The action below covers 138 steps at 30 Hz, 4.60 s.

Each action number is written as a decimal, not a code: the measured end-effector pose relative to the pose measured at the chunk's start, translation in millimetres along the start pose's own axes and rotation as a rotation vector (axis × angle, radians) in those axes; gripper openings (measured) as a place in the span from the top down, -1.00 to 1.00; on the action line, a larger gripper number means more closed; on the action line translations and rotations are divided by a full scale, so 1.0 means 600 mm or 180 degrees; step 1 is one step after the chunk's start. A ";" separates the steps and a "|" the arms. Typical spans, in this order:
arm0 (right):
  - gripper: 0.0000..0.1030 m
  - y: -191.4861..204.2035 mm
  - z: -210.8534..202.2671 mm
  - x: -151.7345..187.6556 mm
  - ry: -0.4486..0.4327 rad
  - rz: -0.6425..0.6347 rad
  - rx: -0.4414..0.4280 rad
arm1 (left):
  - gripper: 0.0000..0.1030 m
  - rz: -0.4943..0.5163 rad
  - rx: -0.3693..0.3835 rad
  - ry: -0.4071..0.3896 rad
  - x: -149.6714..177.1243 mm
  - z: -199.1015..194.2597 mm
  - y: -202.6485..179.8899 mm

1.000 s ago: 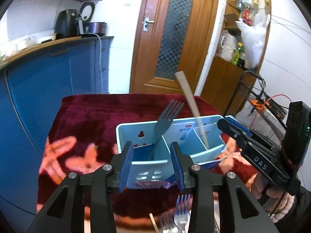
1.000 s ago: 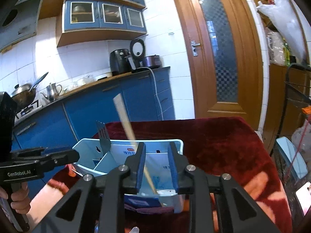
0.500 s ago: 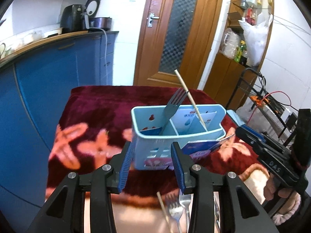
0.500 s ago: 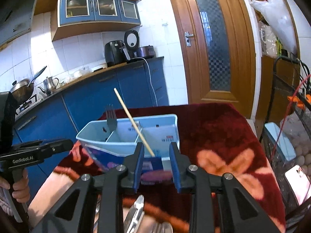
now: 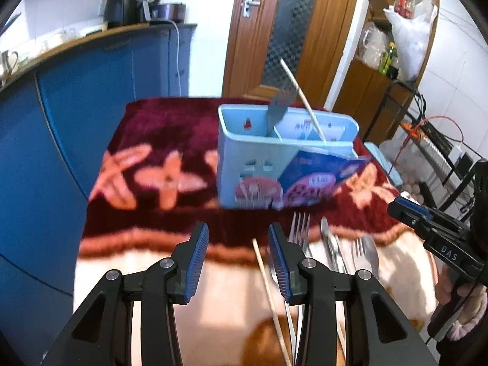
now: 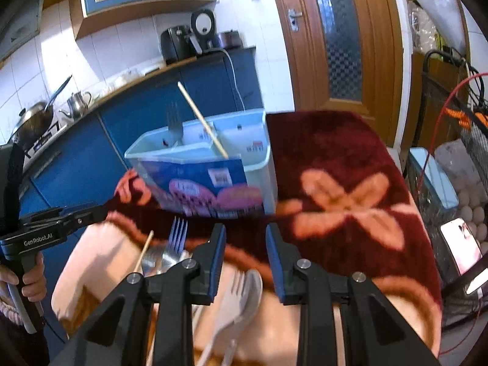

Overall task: Organize utensils
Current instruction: 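Move both tools back over the utensils, left to a chopstick, right to a white spoon, then grasp a wooden chopstick with the left tool while the right grasps a white plastic spoon, then lift both items and drop them into the blue holder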

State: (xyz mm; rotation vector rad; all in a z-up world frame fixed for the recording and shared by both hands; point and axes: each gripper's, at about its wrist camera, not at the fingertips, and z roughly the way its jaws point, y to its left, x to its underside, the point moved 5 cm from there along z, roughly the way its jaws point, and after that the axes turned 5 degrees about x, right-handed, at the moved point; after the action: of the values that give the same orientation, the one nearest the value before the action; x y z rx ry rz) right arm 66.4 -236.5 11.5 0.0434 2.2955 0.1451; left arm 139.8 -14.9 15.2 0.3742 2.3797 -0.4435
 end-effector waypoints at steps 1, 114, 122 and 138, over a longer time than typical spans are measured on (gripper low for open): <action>0.40 -0.002 -0.001 0.008 0.0053 -0.0012 0.0017 | 0.18 -0.0009 0.0008 0.0049 0.006 0.002 -0.001; 0.90 0.037 -0.155 -0.102 -0.1282 -0.0011 -0.0123 | 0.91 0.0130 0.0225 -0.1447 -0.089 -0.145 -0.081; 0.90 0.020 -0.118 -0.148 -0.1311 0.0024 -0.0067 | 0.91 0.0035 0.0183 -0.1577 -0.142 -0.113 -0.063; 0.90 0.011 -0.041 -0.247 -0.1571 0.0034 0.0188 | 0.91 -0.0284 -0.0021 -0.2027 -0.253 -0.032 -0.011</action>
State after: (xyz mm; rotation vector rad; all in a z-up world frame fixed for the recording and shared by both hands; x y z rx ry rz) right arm 146.7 -244.0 138.6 0.1092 1.8065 0.0624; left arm 236.9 -35.4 131.7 0.0970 1.7792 -0.5062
